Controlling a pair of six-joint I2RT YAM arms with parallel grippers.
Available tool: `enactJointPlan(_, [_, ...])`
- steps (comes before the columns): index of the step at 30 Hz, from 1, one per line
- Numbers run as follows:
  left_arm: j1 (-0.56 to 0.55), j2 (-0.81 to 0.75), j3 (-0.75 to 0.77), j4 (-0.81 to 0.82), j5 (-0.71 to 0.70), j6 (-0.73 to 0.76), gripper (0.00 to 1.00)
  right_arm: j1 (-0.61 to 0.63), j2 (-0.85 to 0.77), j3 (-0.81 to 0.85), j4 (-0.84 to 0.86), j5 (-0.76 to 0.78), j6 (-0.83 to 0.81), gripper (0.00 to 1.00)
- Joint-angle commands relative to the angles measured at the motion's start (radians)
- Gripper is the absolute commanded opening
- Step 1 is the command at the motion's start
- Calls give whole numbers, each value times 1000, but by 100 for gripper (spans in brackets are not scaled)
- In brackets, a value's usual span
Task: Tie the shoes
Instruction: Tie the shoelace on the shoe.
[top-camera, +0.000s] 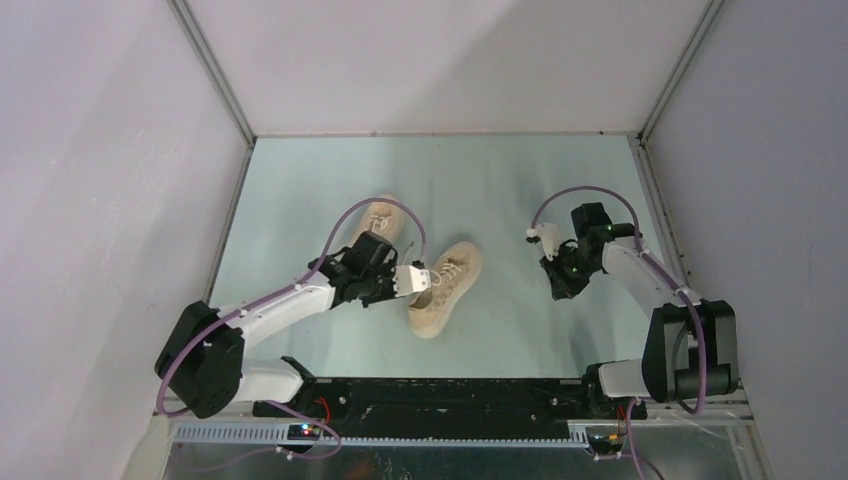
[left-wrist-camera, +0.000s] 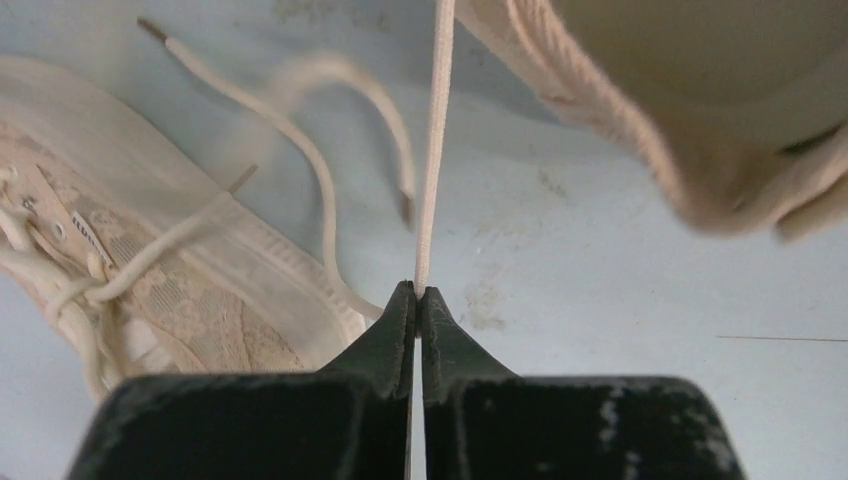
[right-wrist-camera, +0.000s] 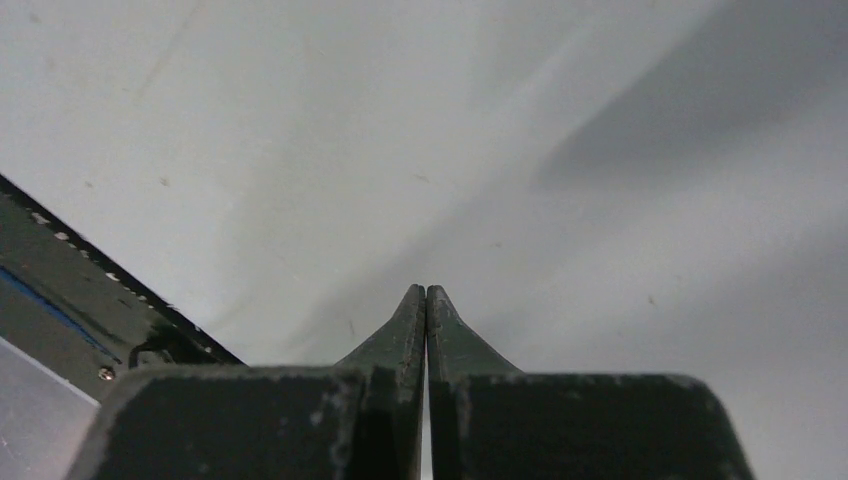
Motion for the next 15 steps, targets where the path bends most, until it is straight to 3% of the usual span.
enactJointPlan(1, [10, -27, -9, -36, -112, 10, 0, -20, 6, -1, -10, 105, 3, 0])
enactJointPlan(9, [-123, 116, 97, -123, 141, 36, 0, 17, -22, 49, 8, -53, 59, 3])
enactJointPlan(11, [-164, 171, 144, -144, 184, 54, 0, 23, -30, 88, 8, -96, 85, 11])
enactJointPlan(13, [-191, 216, 186, -165, 226, 77, 1, 23, -35, 128, 4, -165, 106, 28])
enactJointPlan(15, [-215, 248, 224, -171, 254, 69, 1, 26, -40, 157, 23, -237, 142, 39])
